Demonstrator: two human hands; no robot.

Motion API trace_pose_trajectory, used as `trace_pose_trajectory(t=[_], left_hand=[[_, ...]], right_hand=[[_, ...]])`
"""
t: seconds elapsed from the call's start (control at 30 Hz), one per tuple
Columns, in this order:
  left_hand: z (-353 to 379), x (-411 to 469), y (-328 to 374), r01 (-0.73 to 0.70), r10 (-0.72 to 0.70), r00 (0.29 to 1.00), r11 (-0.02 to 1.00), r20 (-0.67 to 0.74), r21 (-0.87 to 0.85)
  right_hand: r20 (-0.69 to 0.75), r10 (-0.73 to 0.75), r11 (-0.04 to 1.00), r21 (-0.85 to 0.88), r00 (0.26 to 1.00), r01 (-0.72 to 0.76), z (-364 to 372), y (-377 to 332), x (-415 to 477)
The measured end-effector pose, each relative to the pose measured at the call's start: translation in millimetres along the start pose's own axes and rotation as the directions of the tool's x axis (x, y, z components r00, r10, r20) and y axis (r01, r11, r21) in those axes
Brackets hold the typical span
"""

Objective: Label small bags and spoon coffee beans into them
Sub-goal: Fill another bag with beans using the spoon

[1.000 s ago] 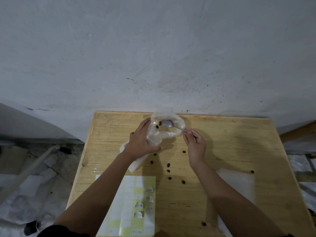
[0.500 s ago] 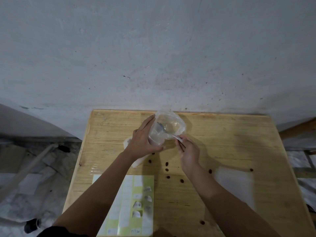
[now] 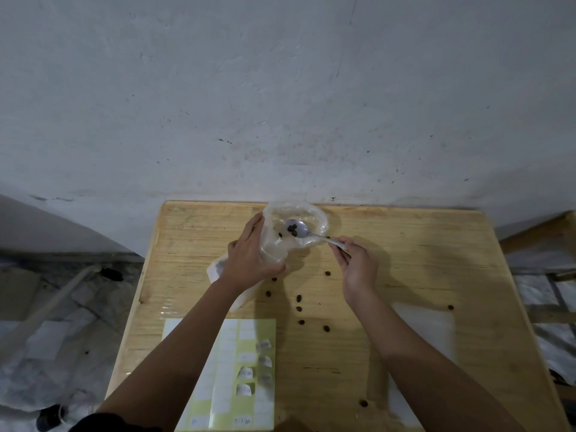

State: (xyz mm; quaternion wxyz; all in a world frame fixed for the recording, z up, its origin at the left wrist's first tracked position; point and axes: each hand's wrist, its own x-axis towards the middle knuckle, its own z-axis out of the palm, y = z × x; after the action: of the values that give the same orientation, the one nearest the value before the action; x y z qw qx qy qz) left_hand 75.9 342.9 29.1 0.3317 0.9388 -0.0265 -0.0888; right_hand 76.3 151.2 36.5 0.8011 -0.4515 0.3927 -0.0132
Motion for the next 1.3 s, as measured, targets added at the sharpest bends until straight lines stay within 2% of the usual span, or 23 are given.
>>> trace_pose_trajectory(t=[0.13,0.27,0.33,0.47,0.57,0.7,0.77,0.83,1.0,1.13,1.3], left_hand=[[-1,1,2,0.025,-0.025,1.0,1.0,-0.001,0.009],[0,2,-2,0.018,-0.018,1.0,1.0,0.004,0.014],[-1,2,-2,0.018,-0.018,1.0,1.0,0.005,0.017],[0,2,-4,0.019,-0.019,1.0,0.999,0.008,0.043],[-3,2,-3,0.011,-0.011,1.0,0.999,0.007,0.038],[-7,1,-4,-0.027,0.027,1.0,0.998,-0.008,0.065],[-7,1,-7,-0.063,0.062,0.998,0.994,0.004,0.092],[-8,1,-7,-0.109,0.107,0.994,0.988,0.018,0.113],[-13,1,-2,-0.193,0.191,0.981,0.968,0.026,0.159],[-12,2,-2,-0.217,0.215,0.976,0.958,0.029,0.189],[-9,3,-3,-0.246,0.24,0.969,0.949,0.051,0.2]], right_hand=[[0.027,-0.103,0.994,-0.044,0.994,0.104,1,-14,-2],[0.112,-0.207,0.964,-0.147,0.972,0.222,5,-20,-10],[0.213,-0.257,0.927,-0.22,0.943,0.303,6,-19,-16],[0.458,-0.31,0.797,-0.353,0.833,0.491,8,-13,-26],[0.409,-0.401,0.8,-0.28,0.82,0.531,7,-13,-27],[0.256,-0.461,0.778,-0.343,0.849,0.526,-4,-7,-14],[0.258,-0.463,0.737,-0.419,0.848,0.53,-7,2,-9],[0.247,-0.435,0.752,-0.43,0.866,0.5,-5,12,-8],[0.137,-0.337,0.857,-0.365,0.931,0.364,7,25,-8],[0.037,-0.21,0.953,-0.217,0.977,0.213,8,28,-6],[-0.049,-0.081,0.993,-0.093,0.996,0.076,8,29,-5]])
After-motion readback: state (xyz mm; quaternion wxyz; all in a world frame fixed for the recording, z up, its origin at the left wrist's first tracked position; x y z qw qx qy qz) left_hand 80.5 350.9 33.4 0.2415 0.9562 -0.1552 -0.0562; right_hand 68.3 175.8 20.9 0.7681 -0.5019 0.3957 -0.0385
